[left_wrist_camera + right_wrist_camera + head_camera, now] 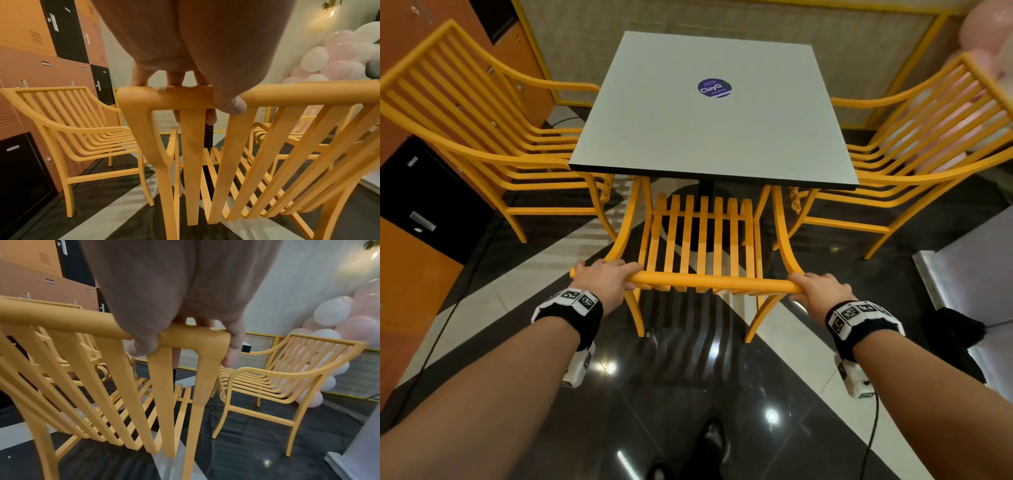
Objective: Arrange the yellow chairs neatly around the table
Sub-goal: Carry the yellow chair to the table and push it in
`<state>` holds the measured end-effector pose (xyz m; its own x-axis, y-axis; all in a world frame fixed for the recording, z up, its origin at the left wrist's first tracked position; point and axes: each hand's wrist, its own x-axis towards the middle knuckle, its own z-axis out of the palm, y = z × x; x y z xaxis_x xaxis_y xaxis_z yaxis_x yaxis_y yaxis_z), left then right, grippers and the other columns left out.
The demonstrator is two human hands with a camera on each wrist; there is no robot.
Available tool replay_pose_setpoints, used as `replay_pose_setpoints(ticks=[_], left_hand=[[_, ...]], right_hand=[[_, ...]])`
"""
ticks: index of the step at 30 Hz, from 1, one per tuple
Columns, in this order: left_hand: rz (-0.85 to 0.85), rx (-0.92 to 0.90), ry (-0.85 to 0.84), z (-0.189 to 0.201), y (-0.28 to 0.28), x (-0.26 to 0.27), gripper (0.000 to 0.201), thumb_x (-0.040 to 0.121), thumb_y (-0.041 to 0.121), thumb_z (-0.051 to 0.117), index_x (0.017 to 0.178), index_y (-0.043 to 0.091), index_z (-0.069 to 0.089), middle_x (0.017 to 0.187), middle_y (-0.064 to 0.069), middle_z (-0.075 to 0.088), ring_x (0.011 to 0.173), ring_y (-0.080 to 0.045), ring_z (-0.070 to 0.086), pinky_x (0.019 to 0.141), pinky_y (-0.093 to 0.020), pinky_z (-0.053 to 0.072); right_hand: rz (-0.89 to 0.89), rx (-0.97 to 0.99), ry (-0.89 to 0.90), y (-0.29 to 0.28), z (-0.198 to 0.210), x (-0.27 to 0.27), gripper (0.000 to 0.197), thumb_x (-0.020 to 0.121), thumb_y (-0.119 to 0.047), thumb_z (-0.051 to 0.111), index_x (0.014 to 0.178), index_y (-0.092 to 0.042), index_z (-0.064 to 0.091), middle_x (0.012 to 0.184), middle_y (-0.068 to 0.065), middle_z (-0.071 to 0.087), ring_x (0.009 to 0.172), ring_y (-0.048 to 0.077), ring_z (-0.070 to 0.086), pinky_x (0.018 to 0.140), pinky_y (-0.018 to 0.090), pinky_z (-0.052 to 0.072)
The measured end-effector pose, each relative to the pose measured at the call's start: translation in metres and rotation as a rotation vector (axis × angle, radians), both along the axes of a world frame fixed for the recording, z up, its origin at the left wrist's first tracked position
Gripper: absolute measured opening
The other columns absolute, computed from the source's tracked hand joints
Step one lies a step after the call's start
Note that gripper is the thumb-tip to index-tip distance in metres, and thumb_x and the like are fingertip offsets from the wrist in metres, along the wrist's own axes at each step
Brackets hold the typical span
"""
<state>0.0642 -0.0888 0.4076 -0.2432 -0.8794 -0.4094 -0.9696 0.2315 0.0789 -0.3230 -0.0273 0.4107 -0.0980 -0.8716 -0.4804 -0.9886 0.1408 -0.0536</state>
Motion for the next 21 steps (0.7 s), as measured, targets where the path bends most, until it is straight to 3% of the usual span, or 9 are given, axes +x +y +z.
replay_pose_setpoints(ticks=[4, 12, 21], left_hand=[[0.046, 0.008, 0.009, 0.001, -0.023, -0.006, 0.026, 0.097, 0.028, 0.049, 0.119, 0.041, 0.049, 0.122, 0.007, 0.057, 0.12, -0.027, 0.048, 0.106, -0.066, 0.025], [0.144, 0.027, 0.022, 0.009, -0.059, -0.023, 0.025, 0.097, 0.028, 0.052, 0.121, 0.036, 0.056, 0.122, 0.003, 0.057, 0.126, -0.031, 0.045, 0.109, -0.075, 0.011], [0.146, 0.02, -0.002, 0.006, -0.08, -0.023, 0.026, 0.097, 0.025, 0.052, 0.118, 0.04, 0.055, 0.122, 0.005, 0.057, 0.128, -0.031, 0.043, 0.109, -0.076, 0.009]], right_hand=[[0.004, 0.026, -0.003, -0.026, 0.001, -0.004, 0.024, 0.099, -0.039, 0.047, 0.123, -0.036, 0.05, 0.125, -0.003, 0.058, 0.12, 0.031, 0.048, 0.098, 0.058, 0.039], [0.011, 0.051, -0.024, -0.067, 0.0, -0.009, 0.02, 0.099, -0.039, 0.048, 0.117, -0.034, 0.052, 0.119, 0.0, 0.059, 0.123, 0.034, 0.047, 0.1, 0.063, 0.037], [-0.008, 0.074, 0.012, -0.084, -0.005, -0.008, 0.019, 0.098, -0.043, 0.047, 0.114, -0.035, 0.051, 0.122, 0.001, 0.059, 0.126, 0.035, 0.043, 0.099, 0.062, 0.037]])
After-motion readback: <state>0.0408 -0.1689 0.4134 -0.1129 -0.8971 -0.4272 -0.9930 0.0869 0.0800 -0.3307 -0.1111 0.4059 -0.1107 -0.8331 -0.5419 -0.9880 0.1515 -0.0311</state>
